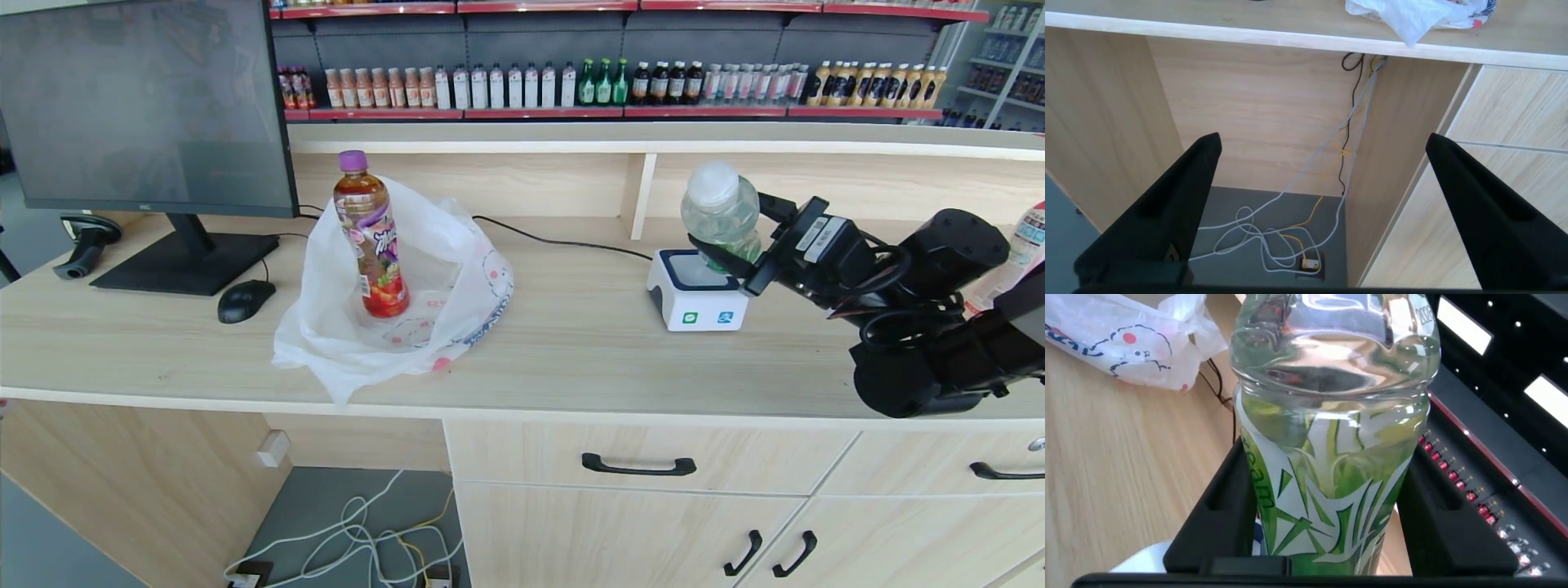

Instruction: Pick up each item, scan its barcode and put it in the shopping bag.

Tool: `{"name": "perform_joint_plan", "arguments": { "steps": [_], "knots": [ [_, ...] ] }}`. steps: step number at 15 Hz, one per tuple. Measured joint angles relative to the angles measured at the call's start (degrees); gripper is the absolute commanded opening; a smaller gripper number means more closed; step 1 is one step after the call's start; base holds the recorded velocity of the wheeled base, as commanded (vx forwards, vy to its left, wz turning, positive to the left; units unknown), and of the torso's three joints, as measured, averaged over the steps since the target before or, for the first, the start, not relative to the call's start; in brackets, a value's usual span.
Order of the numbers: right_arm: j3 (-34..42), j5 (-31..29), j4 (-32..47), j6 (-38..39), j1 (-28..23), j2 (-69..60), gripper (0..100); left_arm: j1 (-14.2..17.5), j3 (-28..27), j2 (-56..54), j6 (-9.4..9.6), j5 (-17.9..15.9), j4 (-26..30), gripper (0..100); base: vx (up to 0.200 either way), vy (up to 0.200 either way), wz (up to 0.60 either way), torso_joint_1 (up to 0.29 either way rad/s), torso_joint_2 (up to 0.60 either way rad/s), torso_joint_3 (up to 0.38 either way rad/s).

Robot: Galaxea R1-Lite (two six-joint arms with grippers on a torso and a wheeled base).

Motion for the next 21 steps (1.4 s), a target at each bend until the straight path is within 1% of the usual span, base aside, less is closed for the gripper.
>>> {"name": "perform_joint_plan", "arguments": {
  "steps": [4,7,11,13,14,16,18,20,21],
  "knots": [
    [0.10,-0.41,0.04,0.37,0.11,-0.17,0,0.00,0.00,-0.02,-0.02,0.02,0.00,100,0.000,0.000,0.00,0.000,0.00,0.000],
    [0.02,-2.40,0.11,1.38,0.37,-0.39,0,0.00,0.00,-0.02,0.00,0.00,0.00,100,0.000,0.000,0.00,0.000,0.00,0.000],
    [0.02,-2.57,0.11,1.62,0.61,-0.56,0,0.00,0.00,-0.02,-0.02,0.00,0.00,100,0.000,0.000,0.00,0.000,0.00,0.000],
    [0.02,-3.58,0.11,2.36,1.30,-0.88,0,0.00,0.00,-0.02,0.00,0.00,0.00,100,0.000,0.000,0.00,0.000,0.00,0.000],
    [0.07,-6.27,0.09,3.91,2.32,-1.40,0,0.00,0.00,-0.02,0.00,0.00,0.00,100,0.000,0.000,0.00,0.000,0.00,0.000],
    [0.33,-9.28,0.06,6.17,3.86,-2.56,0,0.00,0.00,-0.02,0.00,0.02,0.00,100,0.000,0.000,0.00,0.000,0.00,0.000],
    [0.85,-12.56,0.02,10.35,4.83,-4.52,0,0.00,0.00,0.00,-0.02,0.02,0.00,100,0.000,0.000,0.00,0.000,0.00,0.000],
    [3.50,-13.91,-0.07,14.46,5.00,-7.06,0,0.00,0.00,0.00,-0.02,0.02,0.00,100,0.000,0.000,0.00,0.000,0.00,0.000],
    [6.06,-15.03,0.04,16.57,5.00,-8.58,0,0.00,0.00,-0.02,-0.02,0.00,0.00,100,0.000,0.000,0.00,0.000,0.00,0.000]
  ]
}}
